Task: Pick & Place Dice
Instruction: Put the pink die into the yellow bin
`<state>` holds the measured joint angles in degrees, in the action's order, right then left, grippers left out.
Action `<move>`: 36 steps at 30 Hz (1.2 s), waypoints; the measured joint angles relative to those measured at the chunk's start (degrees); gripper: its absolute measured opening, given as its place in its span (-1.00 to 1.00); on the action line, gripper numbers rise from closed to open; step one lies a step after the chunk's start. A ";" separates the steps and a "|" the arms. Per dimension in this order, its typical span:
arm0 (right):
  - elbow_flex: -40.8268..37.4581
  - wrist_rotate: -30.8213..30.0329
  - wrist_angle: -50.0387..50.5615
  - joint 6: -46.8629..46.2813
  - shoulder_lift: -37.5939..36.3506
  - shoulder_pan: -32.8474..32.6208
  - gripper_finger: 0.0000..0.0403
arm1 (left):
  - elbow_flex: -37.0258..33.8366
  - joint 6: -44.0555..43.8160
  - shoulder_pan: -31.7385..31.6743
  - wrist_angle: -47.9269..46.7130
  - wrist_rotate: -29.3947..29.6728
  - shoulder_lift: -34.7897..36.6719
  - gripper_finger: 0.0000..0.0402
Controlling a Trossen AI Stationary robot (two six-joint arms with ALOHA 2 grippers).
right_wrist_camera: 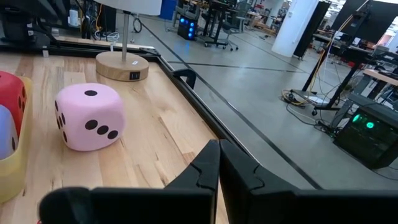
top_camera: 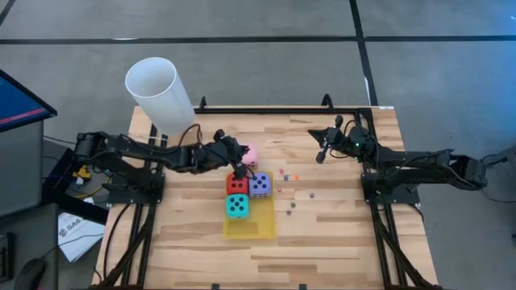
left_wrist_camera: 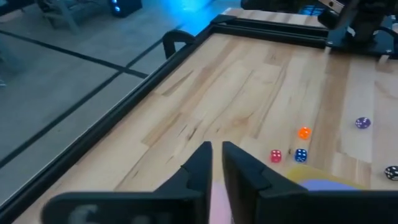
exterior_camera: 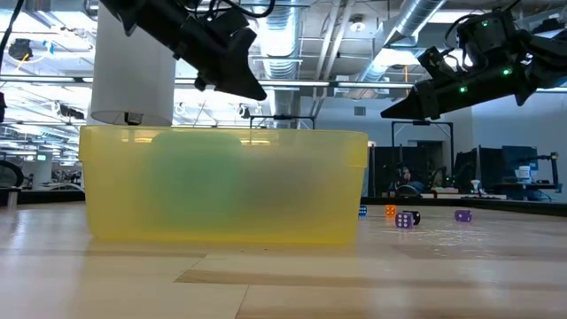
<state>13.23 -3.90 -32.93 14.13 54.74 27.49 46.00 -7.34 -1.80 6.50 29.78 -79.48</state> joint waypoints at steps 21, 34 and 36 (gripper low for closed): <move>0.00 0.00 0.01 -0.02 0.00 0.00 -0.97 | 0.04 1.00 -1.62 -0.08 -0.73 0.00 0.65; 0.00 0.00 0.44 -0.03 0.00 0.00 -0.97 | 0.07 5.76 -1.62 -0.06 -0.74 0.00 0.99; 0.00 0.00 0.42 -0.03 0.00 0.00 -0.97 | 0.07 4.79 -1.62 -0.06 -0.73 0.00 0.97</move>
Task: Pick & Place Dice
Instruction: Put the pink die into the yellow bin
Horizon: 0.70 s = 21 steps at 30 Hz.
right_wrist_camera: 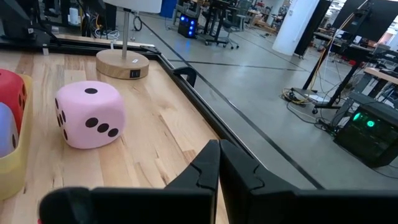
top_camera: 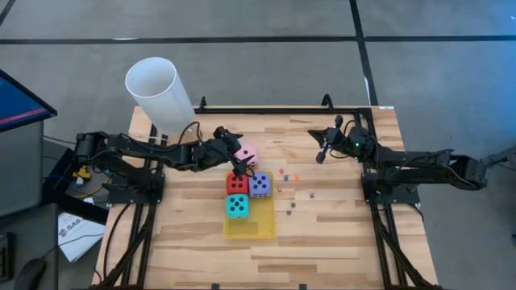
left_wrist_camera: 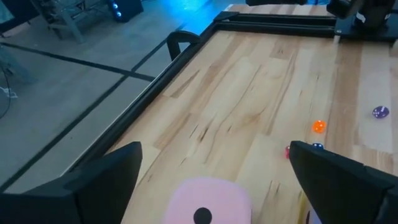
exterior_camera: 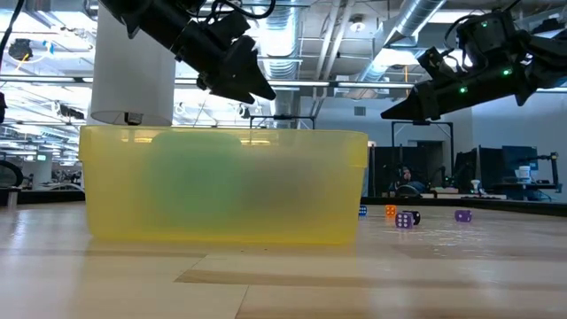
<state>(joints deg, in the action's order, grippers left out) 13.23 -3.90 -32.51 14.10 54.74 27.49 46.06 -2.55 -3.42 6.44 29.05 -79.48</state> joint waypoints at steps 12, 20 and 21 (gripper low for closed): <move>0.00 0.00 -0.02 -0.01 0.00 0.00 -0.97 | 0.02 -7.12 -4.13 -5.65 -4.75 -0.02 0.98; 0.00 0.00 -0.04 -0.01 0.00 -0.01 -0.97 | 0.02 -6.74 -8.01 -5.33 -12.40 -0.11 0.99; 0.00 0.00 -0.04 -0.01 0.00 0.00 -0.97 | 0.05 -6.47 -8.01 -5.00 -12.87 -0.48 0.99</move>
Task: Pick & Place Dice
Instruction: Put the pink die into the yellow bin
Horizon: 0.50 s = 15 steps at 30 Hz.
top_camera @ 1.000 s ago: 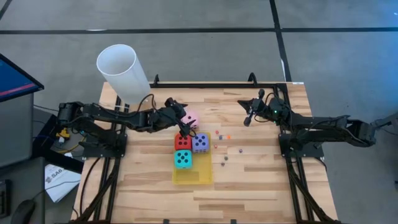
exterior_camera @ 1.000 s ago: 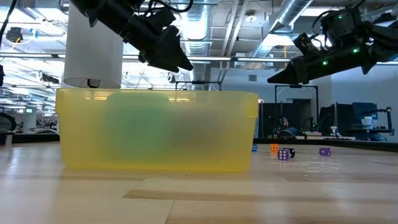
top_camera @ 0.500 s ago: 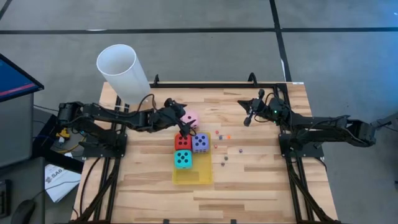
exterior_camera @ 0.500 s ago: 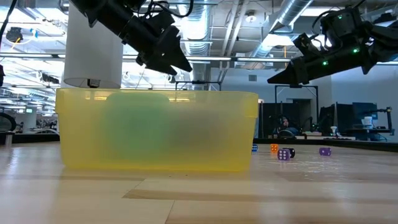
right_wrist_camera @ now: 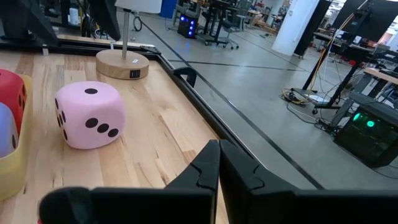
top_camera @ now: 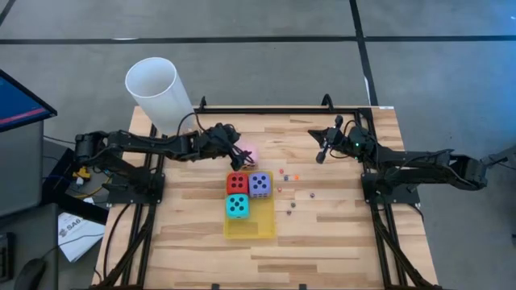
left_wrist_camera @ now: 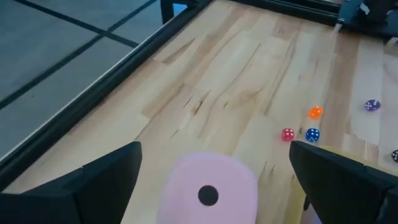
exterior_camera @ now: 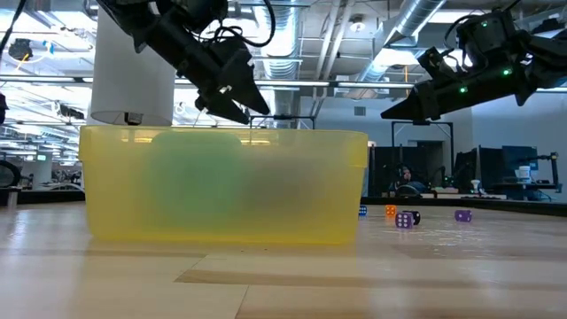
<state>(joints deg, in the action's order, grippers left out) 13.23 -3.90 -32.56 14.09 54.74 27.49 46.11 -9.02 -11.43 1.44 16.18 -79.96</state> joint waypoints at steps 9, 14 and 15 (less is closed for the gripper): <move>0.00 -0.02 -0.02 0.00 0.00 0.02 -0.97 | 0.05 3.59 0.14 4.61 -0.50 -8.00 0.99; 0.00 0.00 -0.01 0.02 0.00 0.07 -0.97 | 0.41 5.74 0.11 4.36 -0.49 -8.66 0.99; 0.00 -0.01 -0.01 0.02 0.00 0.07 -0.97 | 0.50 5.75 0.05 4.62 -0.47 -8.58 0.99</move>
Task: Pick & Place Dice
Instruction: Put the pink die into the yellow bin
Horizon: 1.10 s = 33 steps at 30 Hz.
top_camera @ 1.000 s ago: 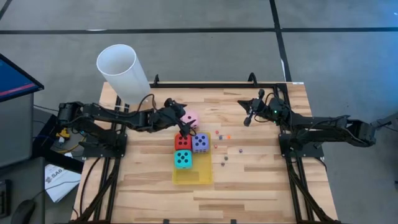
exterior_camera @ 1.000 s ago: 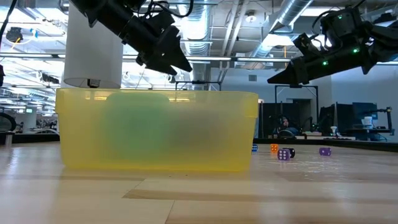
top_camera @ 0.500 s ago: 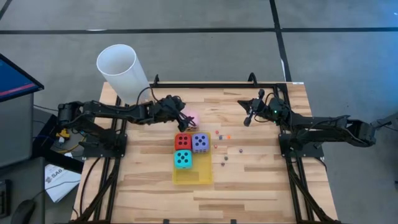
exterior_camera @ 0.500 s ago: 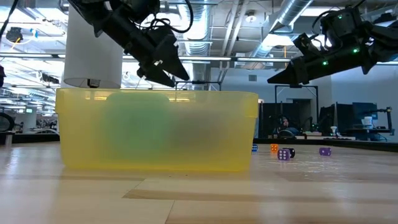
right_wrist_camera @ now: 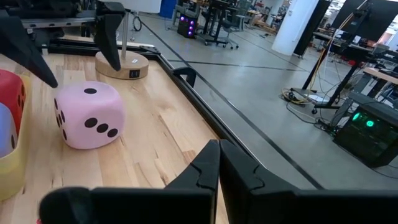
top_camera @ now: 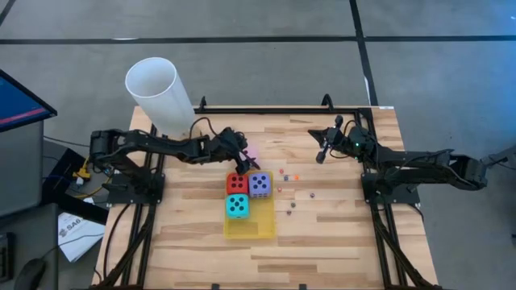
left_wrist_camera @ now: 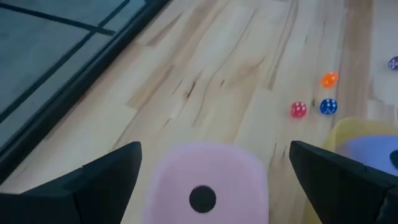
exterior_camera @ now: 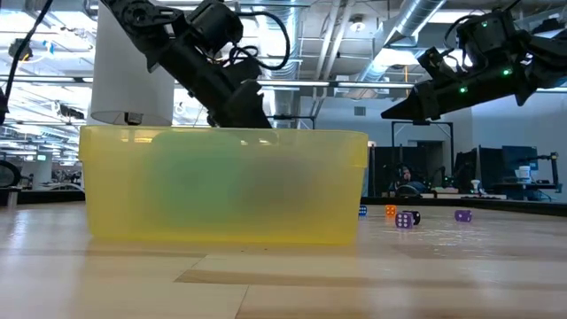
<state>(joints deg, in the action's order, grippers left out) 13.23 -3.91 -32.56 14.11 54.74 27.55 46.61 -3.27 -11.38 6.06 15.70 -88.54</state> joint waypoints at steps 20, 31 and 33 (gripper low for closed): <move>0.00 0.01 0.01 0.02 0.00 0.02 -0.97 | -0.06 0.44 -1.83 -1.95 -5.18 -2.35 0.99; 0.00 0.01 0.33 0.02 0.00 0.07 -0.97 | 0.05 0.74 -2.11 -1.97 -4.44 -4.58 0.99; 0.00 0.01 0.39 0.02 0.00 0.22 -0.97 | 0.07 0.72 -2.13 -2.60 -4.48 -4.45 0.99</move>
<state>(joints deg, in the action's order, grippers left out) 13.23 -3.90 -32.18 14.13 54.74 27.77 46.68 -2.55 -13.52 3.46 11.22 -92.99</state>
